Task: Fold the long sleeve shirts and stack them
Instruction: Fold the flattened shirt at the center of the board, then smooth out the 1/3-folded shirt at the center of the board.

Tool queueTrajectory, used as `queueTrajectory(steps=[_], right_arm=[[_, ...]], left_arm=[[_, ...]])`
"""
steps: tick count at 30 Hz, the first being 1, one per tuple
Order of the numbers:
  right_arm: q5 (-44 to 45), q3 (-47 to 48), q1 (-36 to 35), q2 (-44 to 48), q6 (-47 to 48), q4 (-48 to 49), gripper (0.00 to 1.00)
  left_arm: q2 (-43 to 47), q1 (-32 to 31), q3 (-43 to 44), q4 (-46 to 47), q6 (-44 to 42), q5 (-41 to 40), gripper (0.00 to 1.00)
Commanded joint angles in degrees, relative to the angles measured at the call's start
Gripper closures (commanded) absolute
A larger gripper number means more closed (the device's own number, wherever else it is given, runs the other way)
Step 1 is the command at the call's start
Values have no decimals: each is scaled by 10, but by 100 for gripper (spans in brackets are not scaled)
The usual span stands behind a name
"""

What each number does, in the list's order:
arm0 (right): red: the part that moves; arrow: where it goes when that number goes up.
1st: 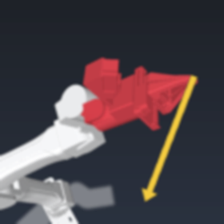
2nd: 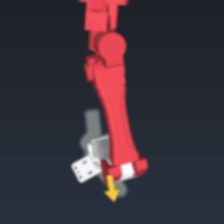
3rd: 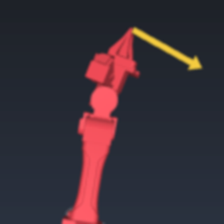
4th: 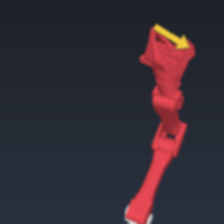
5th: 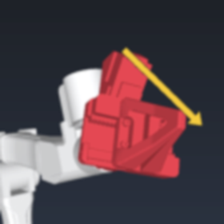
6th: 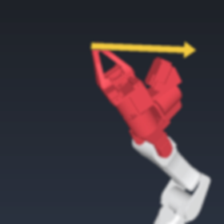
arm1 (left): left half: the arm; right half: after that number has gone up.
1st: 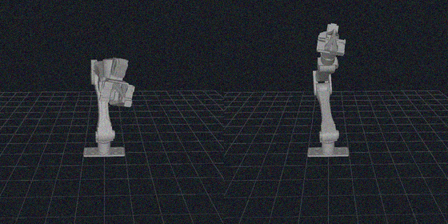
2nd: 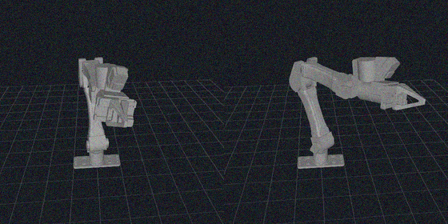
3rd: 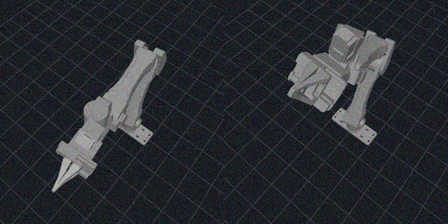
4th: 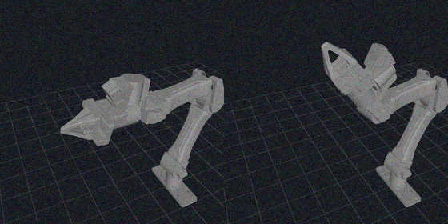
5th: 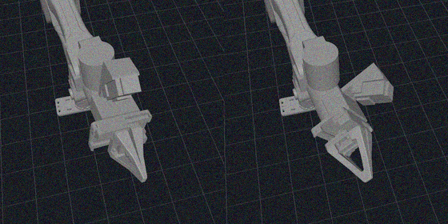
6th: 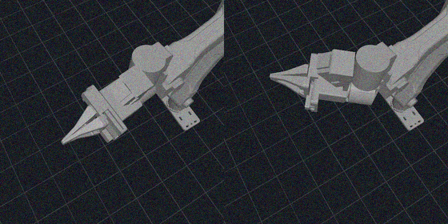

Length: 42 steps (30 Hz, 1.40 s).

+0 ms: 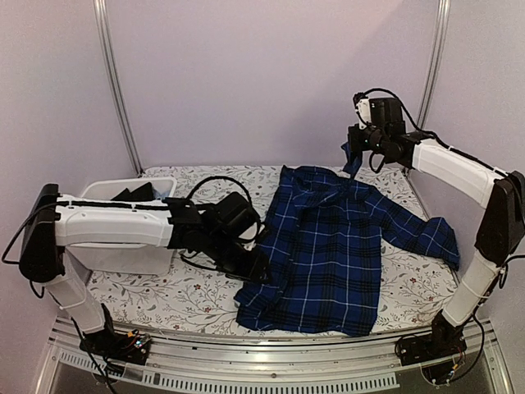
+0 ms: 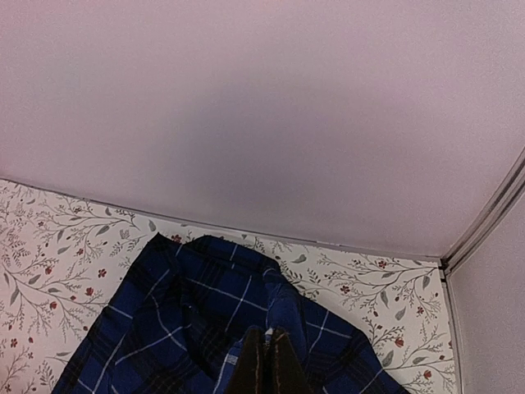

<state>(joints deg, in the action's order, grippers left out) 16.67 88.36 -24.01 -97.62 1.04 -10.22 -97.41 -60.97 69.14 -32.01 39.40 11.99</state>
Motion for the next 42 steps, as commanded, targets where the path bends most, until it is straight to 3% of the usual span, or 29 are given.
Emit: queueTrajectory(steps=[1, 4, 5, 9, 11, 14, 20, 25, 32, 42], right_arm=[[-53, -27, -17, -7, -34, -38, 100], [-78, -30, -30, -25, -40, -54, 99], [-81, -26, -37, -35, -41, -67, 95], [-75, -6, -71, -58, -42, -106, 56], [-79, 8, -93, -63, -48, -119, 46], [-84, 26, -127, -69, -59, -134, 39], [-194, 67, -169, -130, -97, -118, 39], [-266, 136, -176, -227, -124, -110, 46], [-269, 191, -173, -321, -172, -114, 56], [-299, 226, -152, -404, -211, -104, 61]], left_arm=[[76, 38, -73, 11, 34, -46, 54], [97, 56, -111, 20, 34, -36, 57], [100, 57, -121, 21, 31, -37, 58], [111, 65, -176, 42, 26, -21, 59], [121, 68, -204, 63, 26, -11, 60], [134, 68, -232, 83, 19, -3, 64], [167, 68, -291, 170, 13, 14, 66], [163, 66, -315, 217, 4, 5, 68], [149, 61, -349, 266, -4, 3, 69], [114, 44, -355, 310, -25, -17, 71]])
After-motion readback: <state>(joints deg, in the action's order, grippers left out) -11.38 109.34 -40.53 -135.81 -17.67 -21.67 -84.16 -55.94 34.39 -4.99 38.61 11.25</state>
